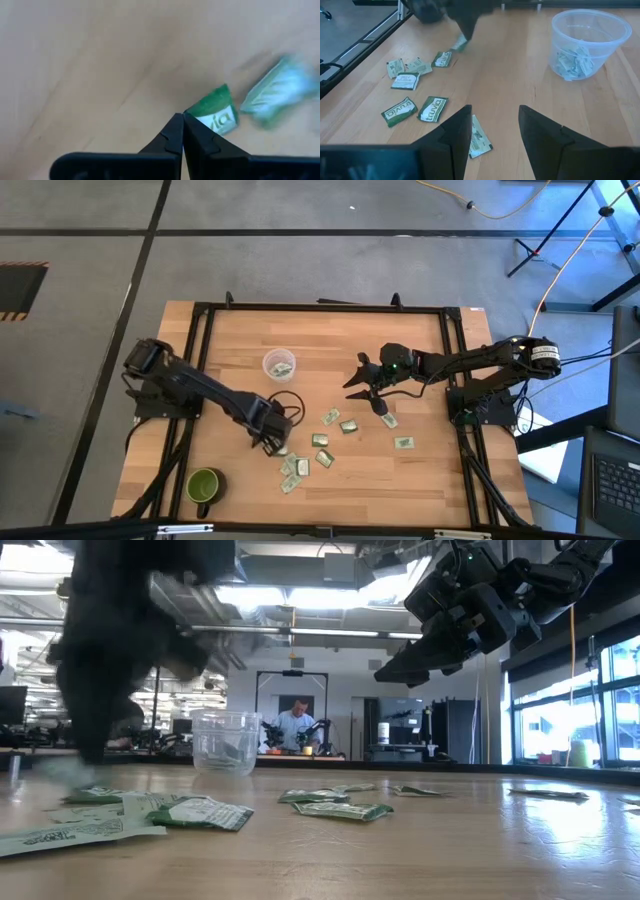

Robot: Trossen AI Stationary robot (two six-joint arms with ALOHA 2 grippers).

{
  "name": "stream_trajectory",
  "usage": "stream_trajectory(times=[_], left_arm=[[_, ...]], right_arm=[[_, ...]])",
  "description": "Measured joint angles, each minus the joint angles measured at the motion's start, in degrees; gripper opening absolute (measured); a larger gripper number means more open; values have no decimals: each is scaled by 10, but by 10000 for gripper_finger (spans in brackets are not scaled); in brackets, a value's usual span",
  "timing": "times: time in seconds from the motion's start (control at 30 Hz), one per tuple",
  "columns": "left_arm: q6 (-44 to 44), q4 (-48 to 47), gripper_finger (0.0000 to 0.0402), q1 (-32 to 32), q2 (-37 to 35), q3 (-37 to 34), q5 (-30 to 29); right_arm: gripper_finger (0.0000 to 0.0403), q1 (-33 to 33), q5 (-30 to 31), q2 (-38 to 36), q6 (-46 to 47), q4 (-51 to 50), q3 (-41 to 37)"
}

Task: Pick and place Stevia / Truvia into bins
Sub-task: Put the green stevia packet into the transparent container

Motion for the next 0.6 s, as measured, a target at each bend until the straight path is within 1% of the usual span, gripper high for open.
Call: stream_trajectory(times=[0.03, 0.1, 0.23, 0.33, 0.4, 0.47, 0.53, 0.6], left_arm=[[6, 2, 2, 0, -15, 1, -10], [25, -6, 2, 4, -43, -1, -52], [58, -2, 3, 21, -108, 1, -187], [63, -5, 2, 43, -147, 1, -244], [64, -5, 2, 57, -167, 1, -306], [64, -4, 3, 77, -173, 1, -366], [73, -4, 2, 103, -173, 1, -386], [96, 1, 2, 133, -166, 1, -388]], right_arm=[[165, 0, 0, 0, 0, 0, 0], [165, 0, 0, 0, 0, 0, 0], [165, 0, 0, 0, -1, 0, 0], [165, 0, 0, 0, -1, 0, 0], [165, 0, 0, 0, -1, 1, 0], [165, 0, 0, 0, -2, 3, 0], [165, 0, 0, 0, -2, 5, 0], [165, 0, 0, 0, -1, 5, 0]])
